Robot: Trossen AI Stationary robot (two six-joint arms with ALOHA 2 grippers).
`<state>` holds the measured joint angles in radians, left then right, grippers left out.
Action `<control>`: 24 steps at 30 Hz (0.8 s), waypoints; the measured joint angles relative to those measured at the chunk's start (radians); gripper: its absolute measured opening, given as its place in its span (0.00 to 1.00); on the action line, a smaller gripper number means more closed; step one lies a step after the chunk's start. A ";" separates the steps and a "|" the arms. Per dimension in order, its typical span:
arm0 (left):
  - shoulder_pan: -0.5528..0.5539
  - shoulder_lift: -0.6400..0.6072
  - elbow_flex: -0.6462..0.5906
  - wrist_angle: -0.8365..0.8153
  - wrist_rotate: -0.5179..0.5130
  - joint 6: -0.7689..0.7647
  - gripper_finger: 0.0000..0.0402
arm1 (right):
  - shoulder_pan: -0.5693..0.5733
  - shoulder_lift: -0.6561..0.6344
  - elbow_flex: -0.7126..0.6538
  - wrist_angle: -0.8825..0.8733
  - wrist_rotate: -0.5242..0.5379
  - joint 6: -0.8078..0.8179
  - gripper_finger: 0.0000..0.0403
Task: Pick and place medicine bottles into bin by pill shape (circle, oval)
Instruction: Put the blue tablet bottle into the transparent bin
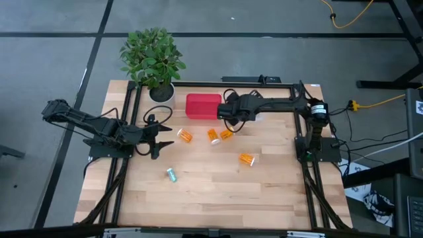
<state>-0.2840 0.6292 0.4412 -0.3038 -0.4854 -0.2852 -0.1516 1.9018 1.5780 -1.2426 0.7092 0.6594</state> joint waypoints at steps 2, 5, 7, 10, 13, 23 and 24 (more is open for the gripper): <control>0.000 0.000 0.000 0.000 0.000 0.000 0.66 | 0.016 0.000 0.000 0.058 -0.030 -0.061 0.58; 0.000 0.000 0.000 -0.002 0.005 -0.061 0.66 | 0.045 0.000 0.000 0.099 -0.108 -0.084 0.58; 0.000 0.000 0.000 -0.002 0.033 -0.111 0.66 | 0.074 0.000 0.000 0.092 -0.207 -0.011 0.58; 0.000 0.000 0.000 -0.002 0.109 -0.129 0.66 | 0.154 0.000 0.000 0.093 -0.271 0.108 0.58; 0.000 0.008 0.000 -0.001 0.212 -0.141 0.66 | 0.257 0.000 0.000 0.098 -0.239 0.159 0.58; -0.045 0.218 0.000 -0.004 0.341 -0.279 0.66 | 0.534 0.000 0.000 0.121 -0.146 0.350 0.58; -0.053 0.244 0.000 -0.006 0.362 -0.310 0.66 | 0.547 0.000 0.000 0.119 -0.129 0.365 0.58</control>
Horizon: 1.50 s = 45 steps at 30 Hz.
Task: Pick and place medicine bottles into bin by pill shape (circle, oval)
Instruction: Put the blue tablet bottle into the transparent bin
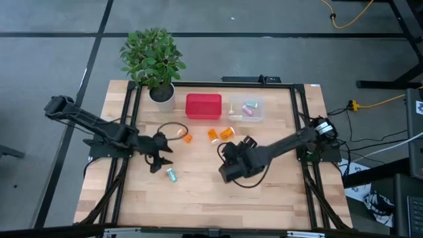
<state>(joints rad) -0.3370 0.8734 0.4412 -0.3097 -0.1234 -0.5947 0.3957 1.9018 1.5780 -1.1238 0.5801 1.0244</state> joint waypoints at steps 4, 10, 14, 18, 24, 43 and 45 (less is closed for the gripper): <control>-0.034 0.075 0.000 -0.023 0.147 -0.169 0.66 | 0.032 0.000 0.000 -0.003 0.035 0.019 0.58; -0.141 0.161 -0.001 -0.096 0.215 -0.469 0.66 | 0.036 0.000 0.000 -0.014 0.041 0.016 0.58; -0.177 0.238 -0.001 -0.051 0.158 -0.519 0.66 | 0.034 0.000 0.000 -0.014 0.054 0.017 0.58; -0.165 0.341 -0.001 0.035 0.182 -0.549 0.66 | 0.034 0.000 0.000 -0.014 0.055 0.018 0.58; -0.091 0.463 0.025 0.144 0.240 -0.538 0.66 | 0.030 0.000 0.000 -0.014 0.056 0.018 0.58; 0.099 0.580 0.399 -0.164 0.166 -0.100 0.66 | 0.011 0.000 0.000 -0.050 0.084 0.013 0.58; 0.076 0.580 0.399 -0.220 0.173 -0.123 0.66 | 0.011 0.000 0.000 -0.066 0.084 0.011 0.58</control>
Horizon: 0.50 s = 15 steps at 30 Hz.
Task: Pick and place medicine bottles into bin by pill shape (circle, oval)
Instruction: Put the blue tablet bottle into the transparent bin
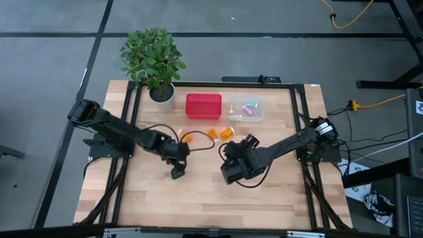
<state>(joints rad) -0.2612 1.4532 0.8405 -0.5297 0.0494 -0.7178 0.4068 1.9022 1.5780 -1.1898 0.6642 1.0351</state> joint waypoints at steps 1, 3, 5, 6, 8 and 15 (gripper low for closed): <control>-0.015 0.000 0.000 -0.027 0.011 -0.012 0.66 | 0.000 0.000 0.000 -0.002 0.000 0.000 0.58; -0.043 0.000 0.000 -0.076 0.032 -0.039 0.66 | 0.000 0.000 0.000 -0.004 0.000 0.000 0.58; -0.075 0.000 0.000 -0.134 0.033 -0.071 0.66 | 0.000 0.000 0.000 -0.004 -0.001 0.000 0.58; -0.090 0.000 0.000 -0.151 0.033 -0.087 0.66 | 0.000 0.000 0.000 -0.004 -0.001 0.001 0.58; -0.123 0.000 0.000 -0.182 0.022 -0.113 0.66 | 0.000 0.000 0.000 -0.004 -0.001 0.002 0.58; -0.212 0.000 0.000 -0.144 -0.021 -0.144 0.66 | 0.000 0.000 0.000 -0.004 -0.003 0.003 0.58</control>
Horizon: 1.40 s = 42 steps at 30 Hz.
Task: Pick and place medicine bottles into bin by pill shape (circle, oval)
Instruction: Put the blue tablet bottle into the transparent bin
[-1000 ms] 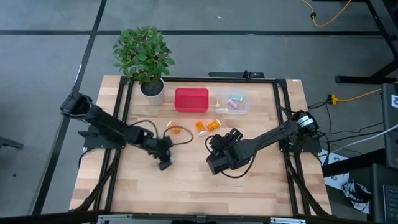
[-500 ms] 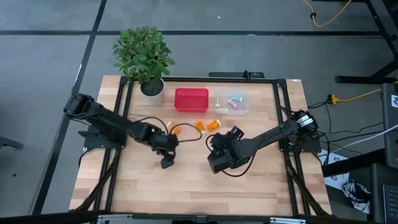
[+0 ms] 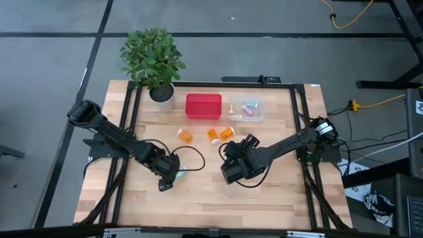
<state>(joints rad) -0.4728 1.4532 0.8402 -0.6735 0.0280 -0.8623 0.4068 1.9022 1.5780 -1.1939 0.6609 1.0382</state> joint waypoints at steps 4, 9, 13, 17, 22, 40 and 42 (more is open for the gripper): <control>-0.029 0.000 0.000 -0.003 -0.052 0.010 0.66 | 0.000 0.000 0.000 0.000 -0.002 0.000 0.58; -0.055 0.000 0.000 -0.003 -0.094 0.042 0.63 | 0.000 0.000 0.000 0.000 -0.008 -0.025 0.58; -0.062 0.000 0.000 -0.002 -0.098 0.041 0.53 | 0.000 0.000 0.000 0.000 -0.017 -0.025 0.58; -0.063 0.000 0.000 0.021 -0.098 0.057 0.41 | 0.000 0.000 0.000 0.000 -0.041 -0.025 0.58; -0.065 0.015 0.000 0.125 -0.089 0.087 0.30 | 0.000 0.000 0.000 0.000 -0.043 -0.025 0.58; -0.040 0.186 -0.001 0.203 -0.095 0.150 0.23 | 0.000 0.000 0.000 0.006 -0.062 -0.025 0.58; -0.006 0.204 0.001 0.211 -0.094 0.166 0.23 | 0.000 0.000 0.000 0.008 -0.062 -0.023 0.58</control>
<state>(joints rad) -0.4792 1.6571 0.8409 -0.4623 -0.0660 -0.6960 0.4068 1.9026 1.5776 -1.1859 0.5991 1.0151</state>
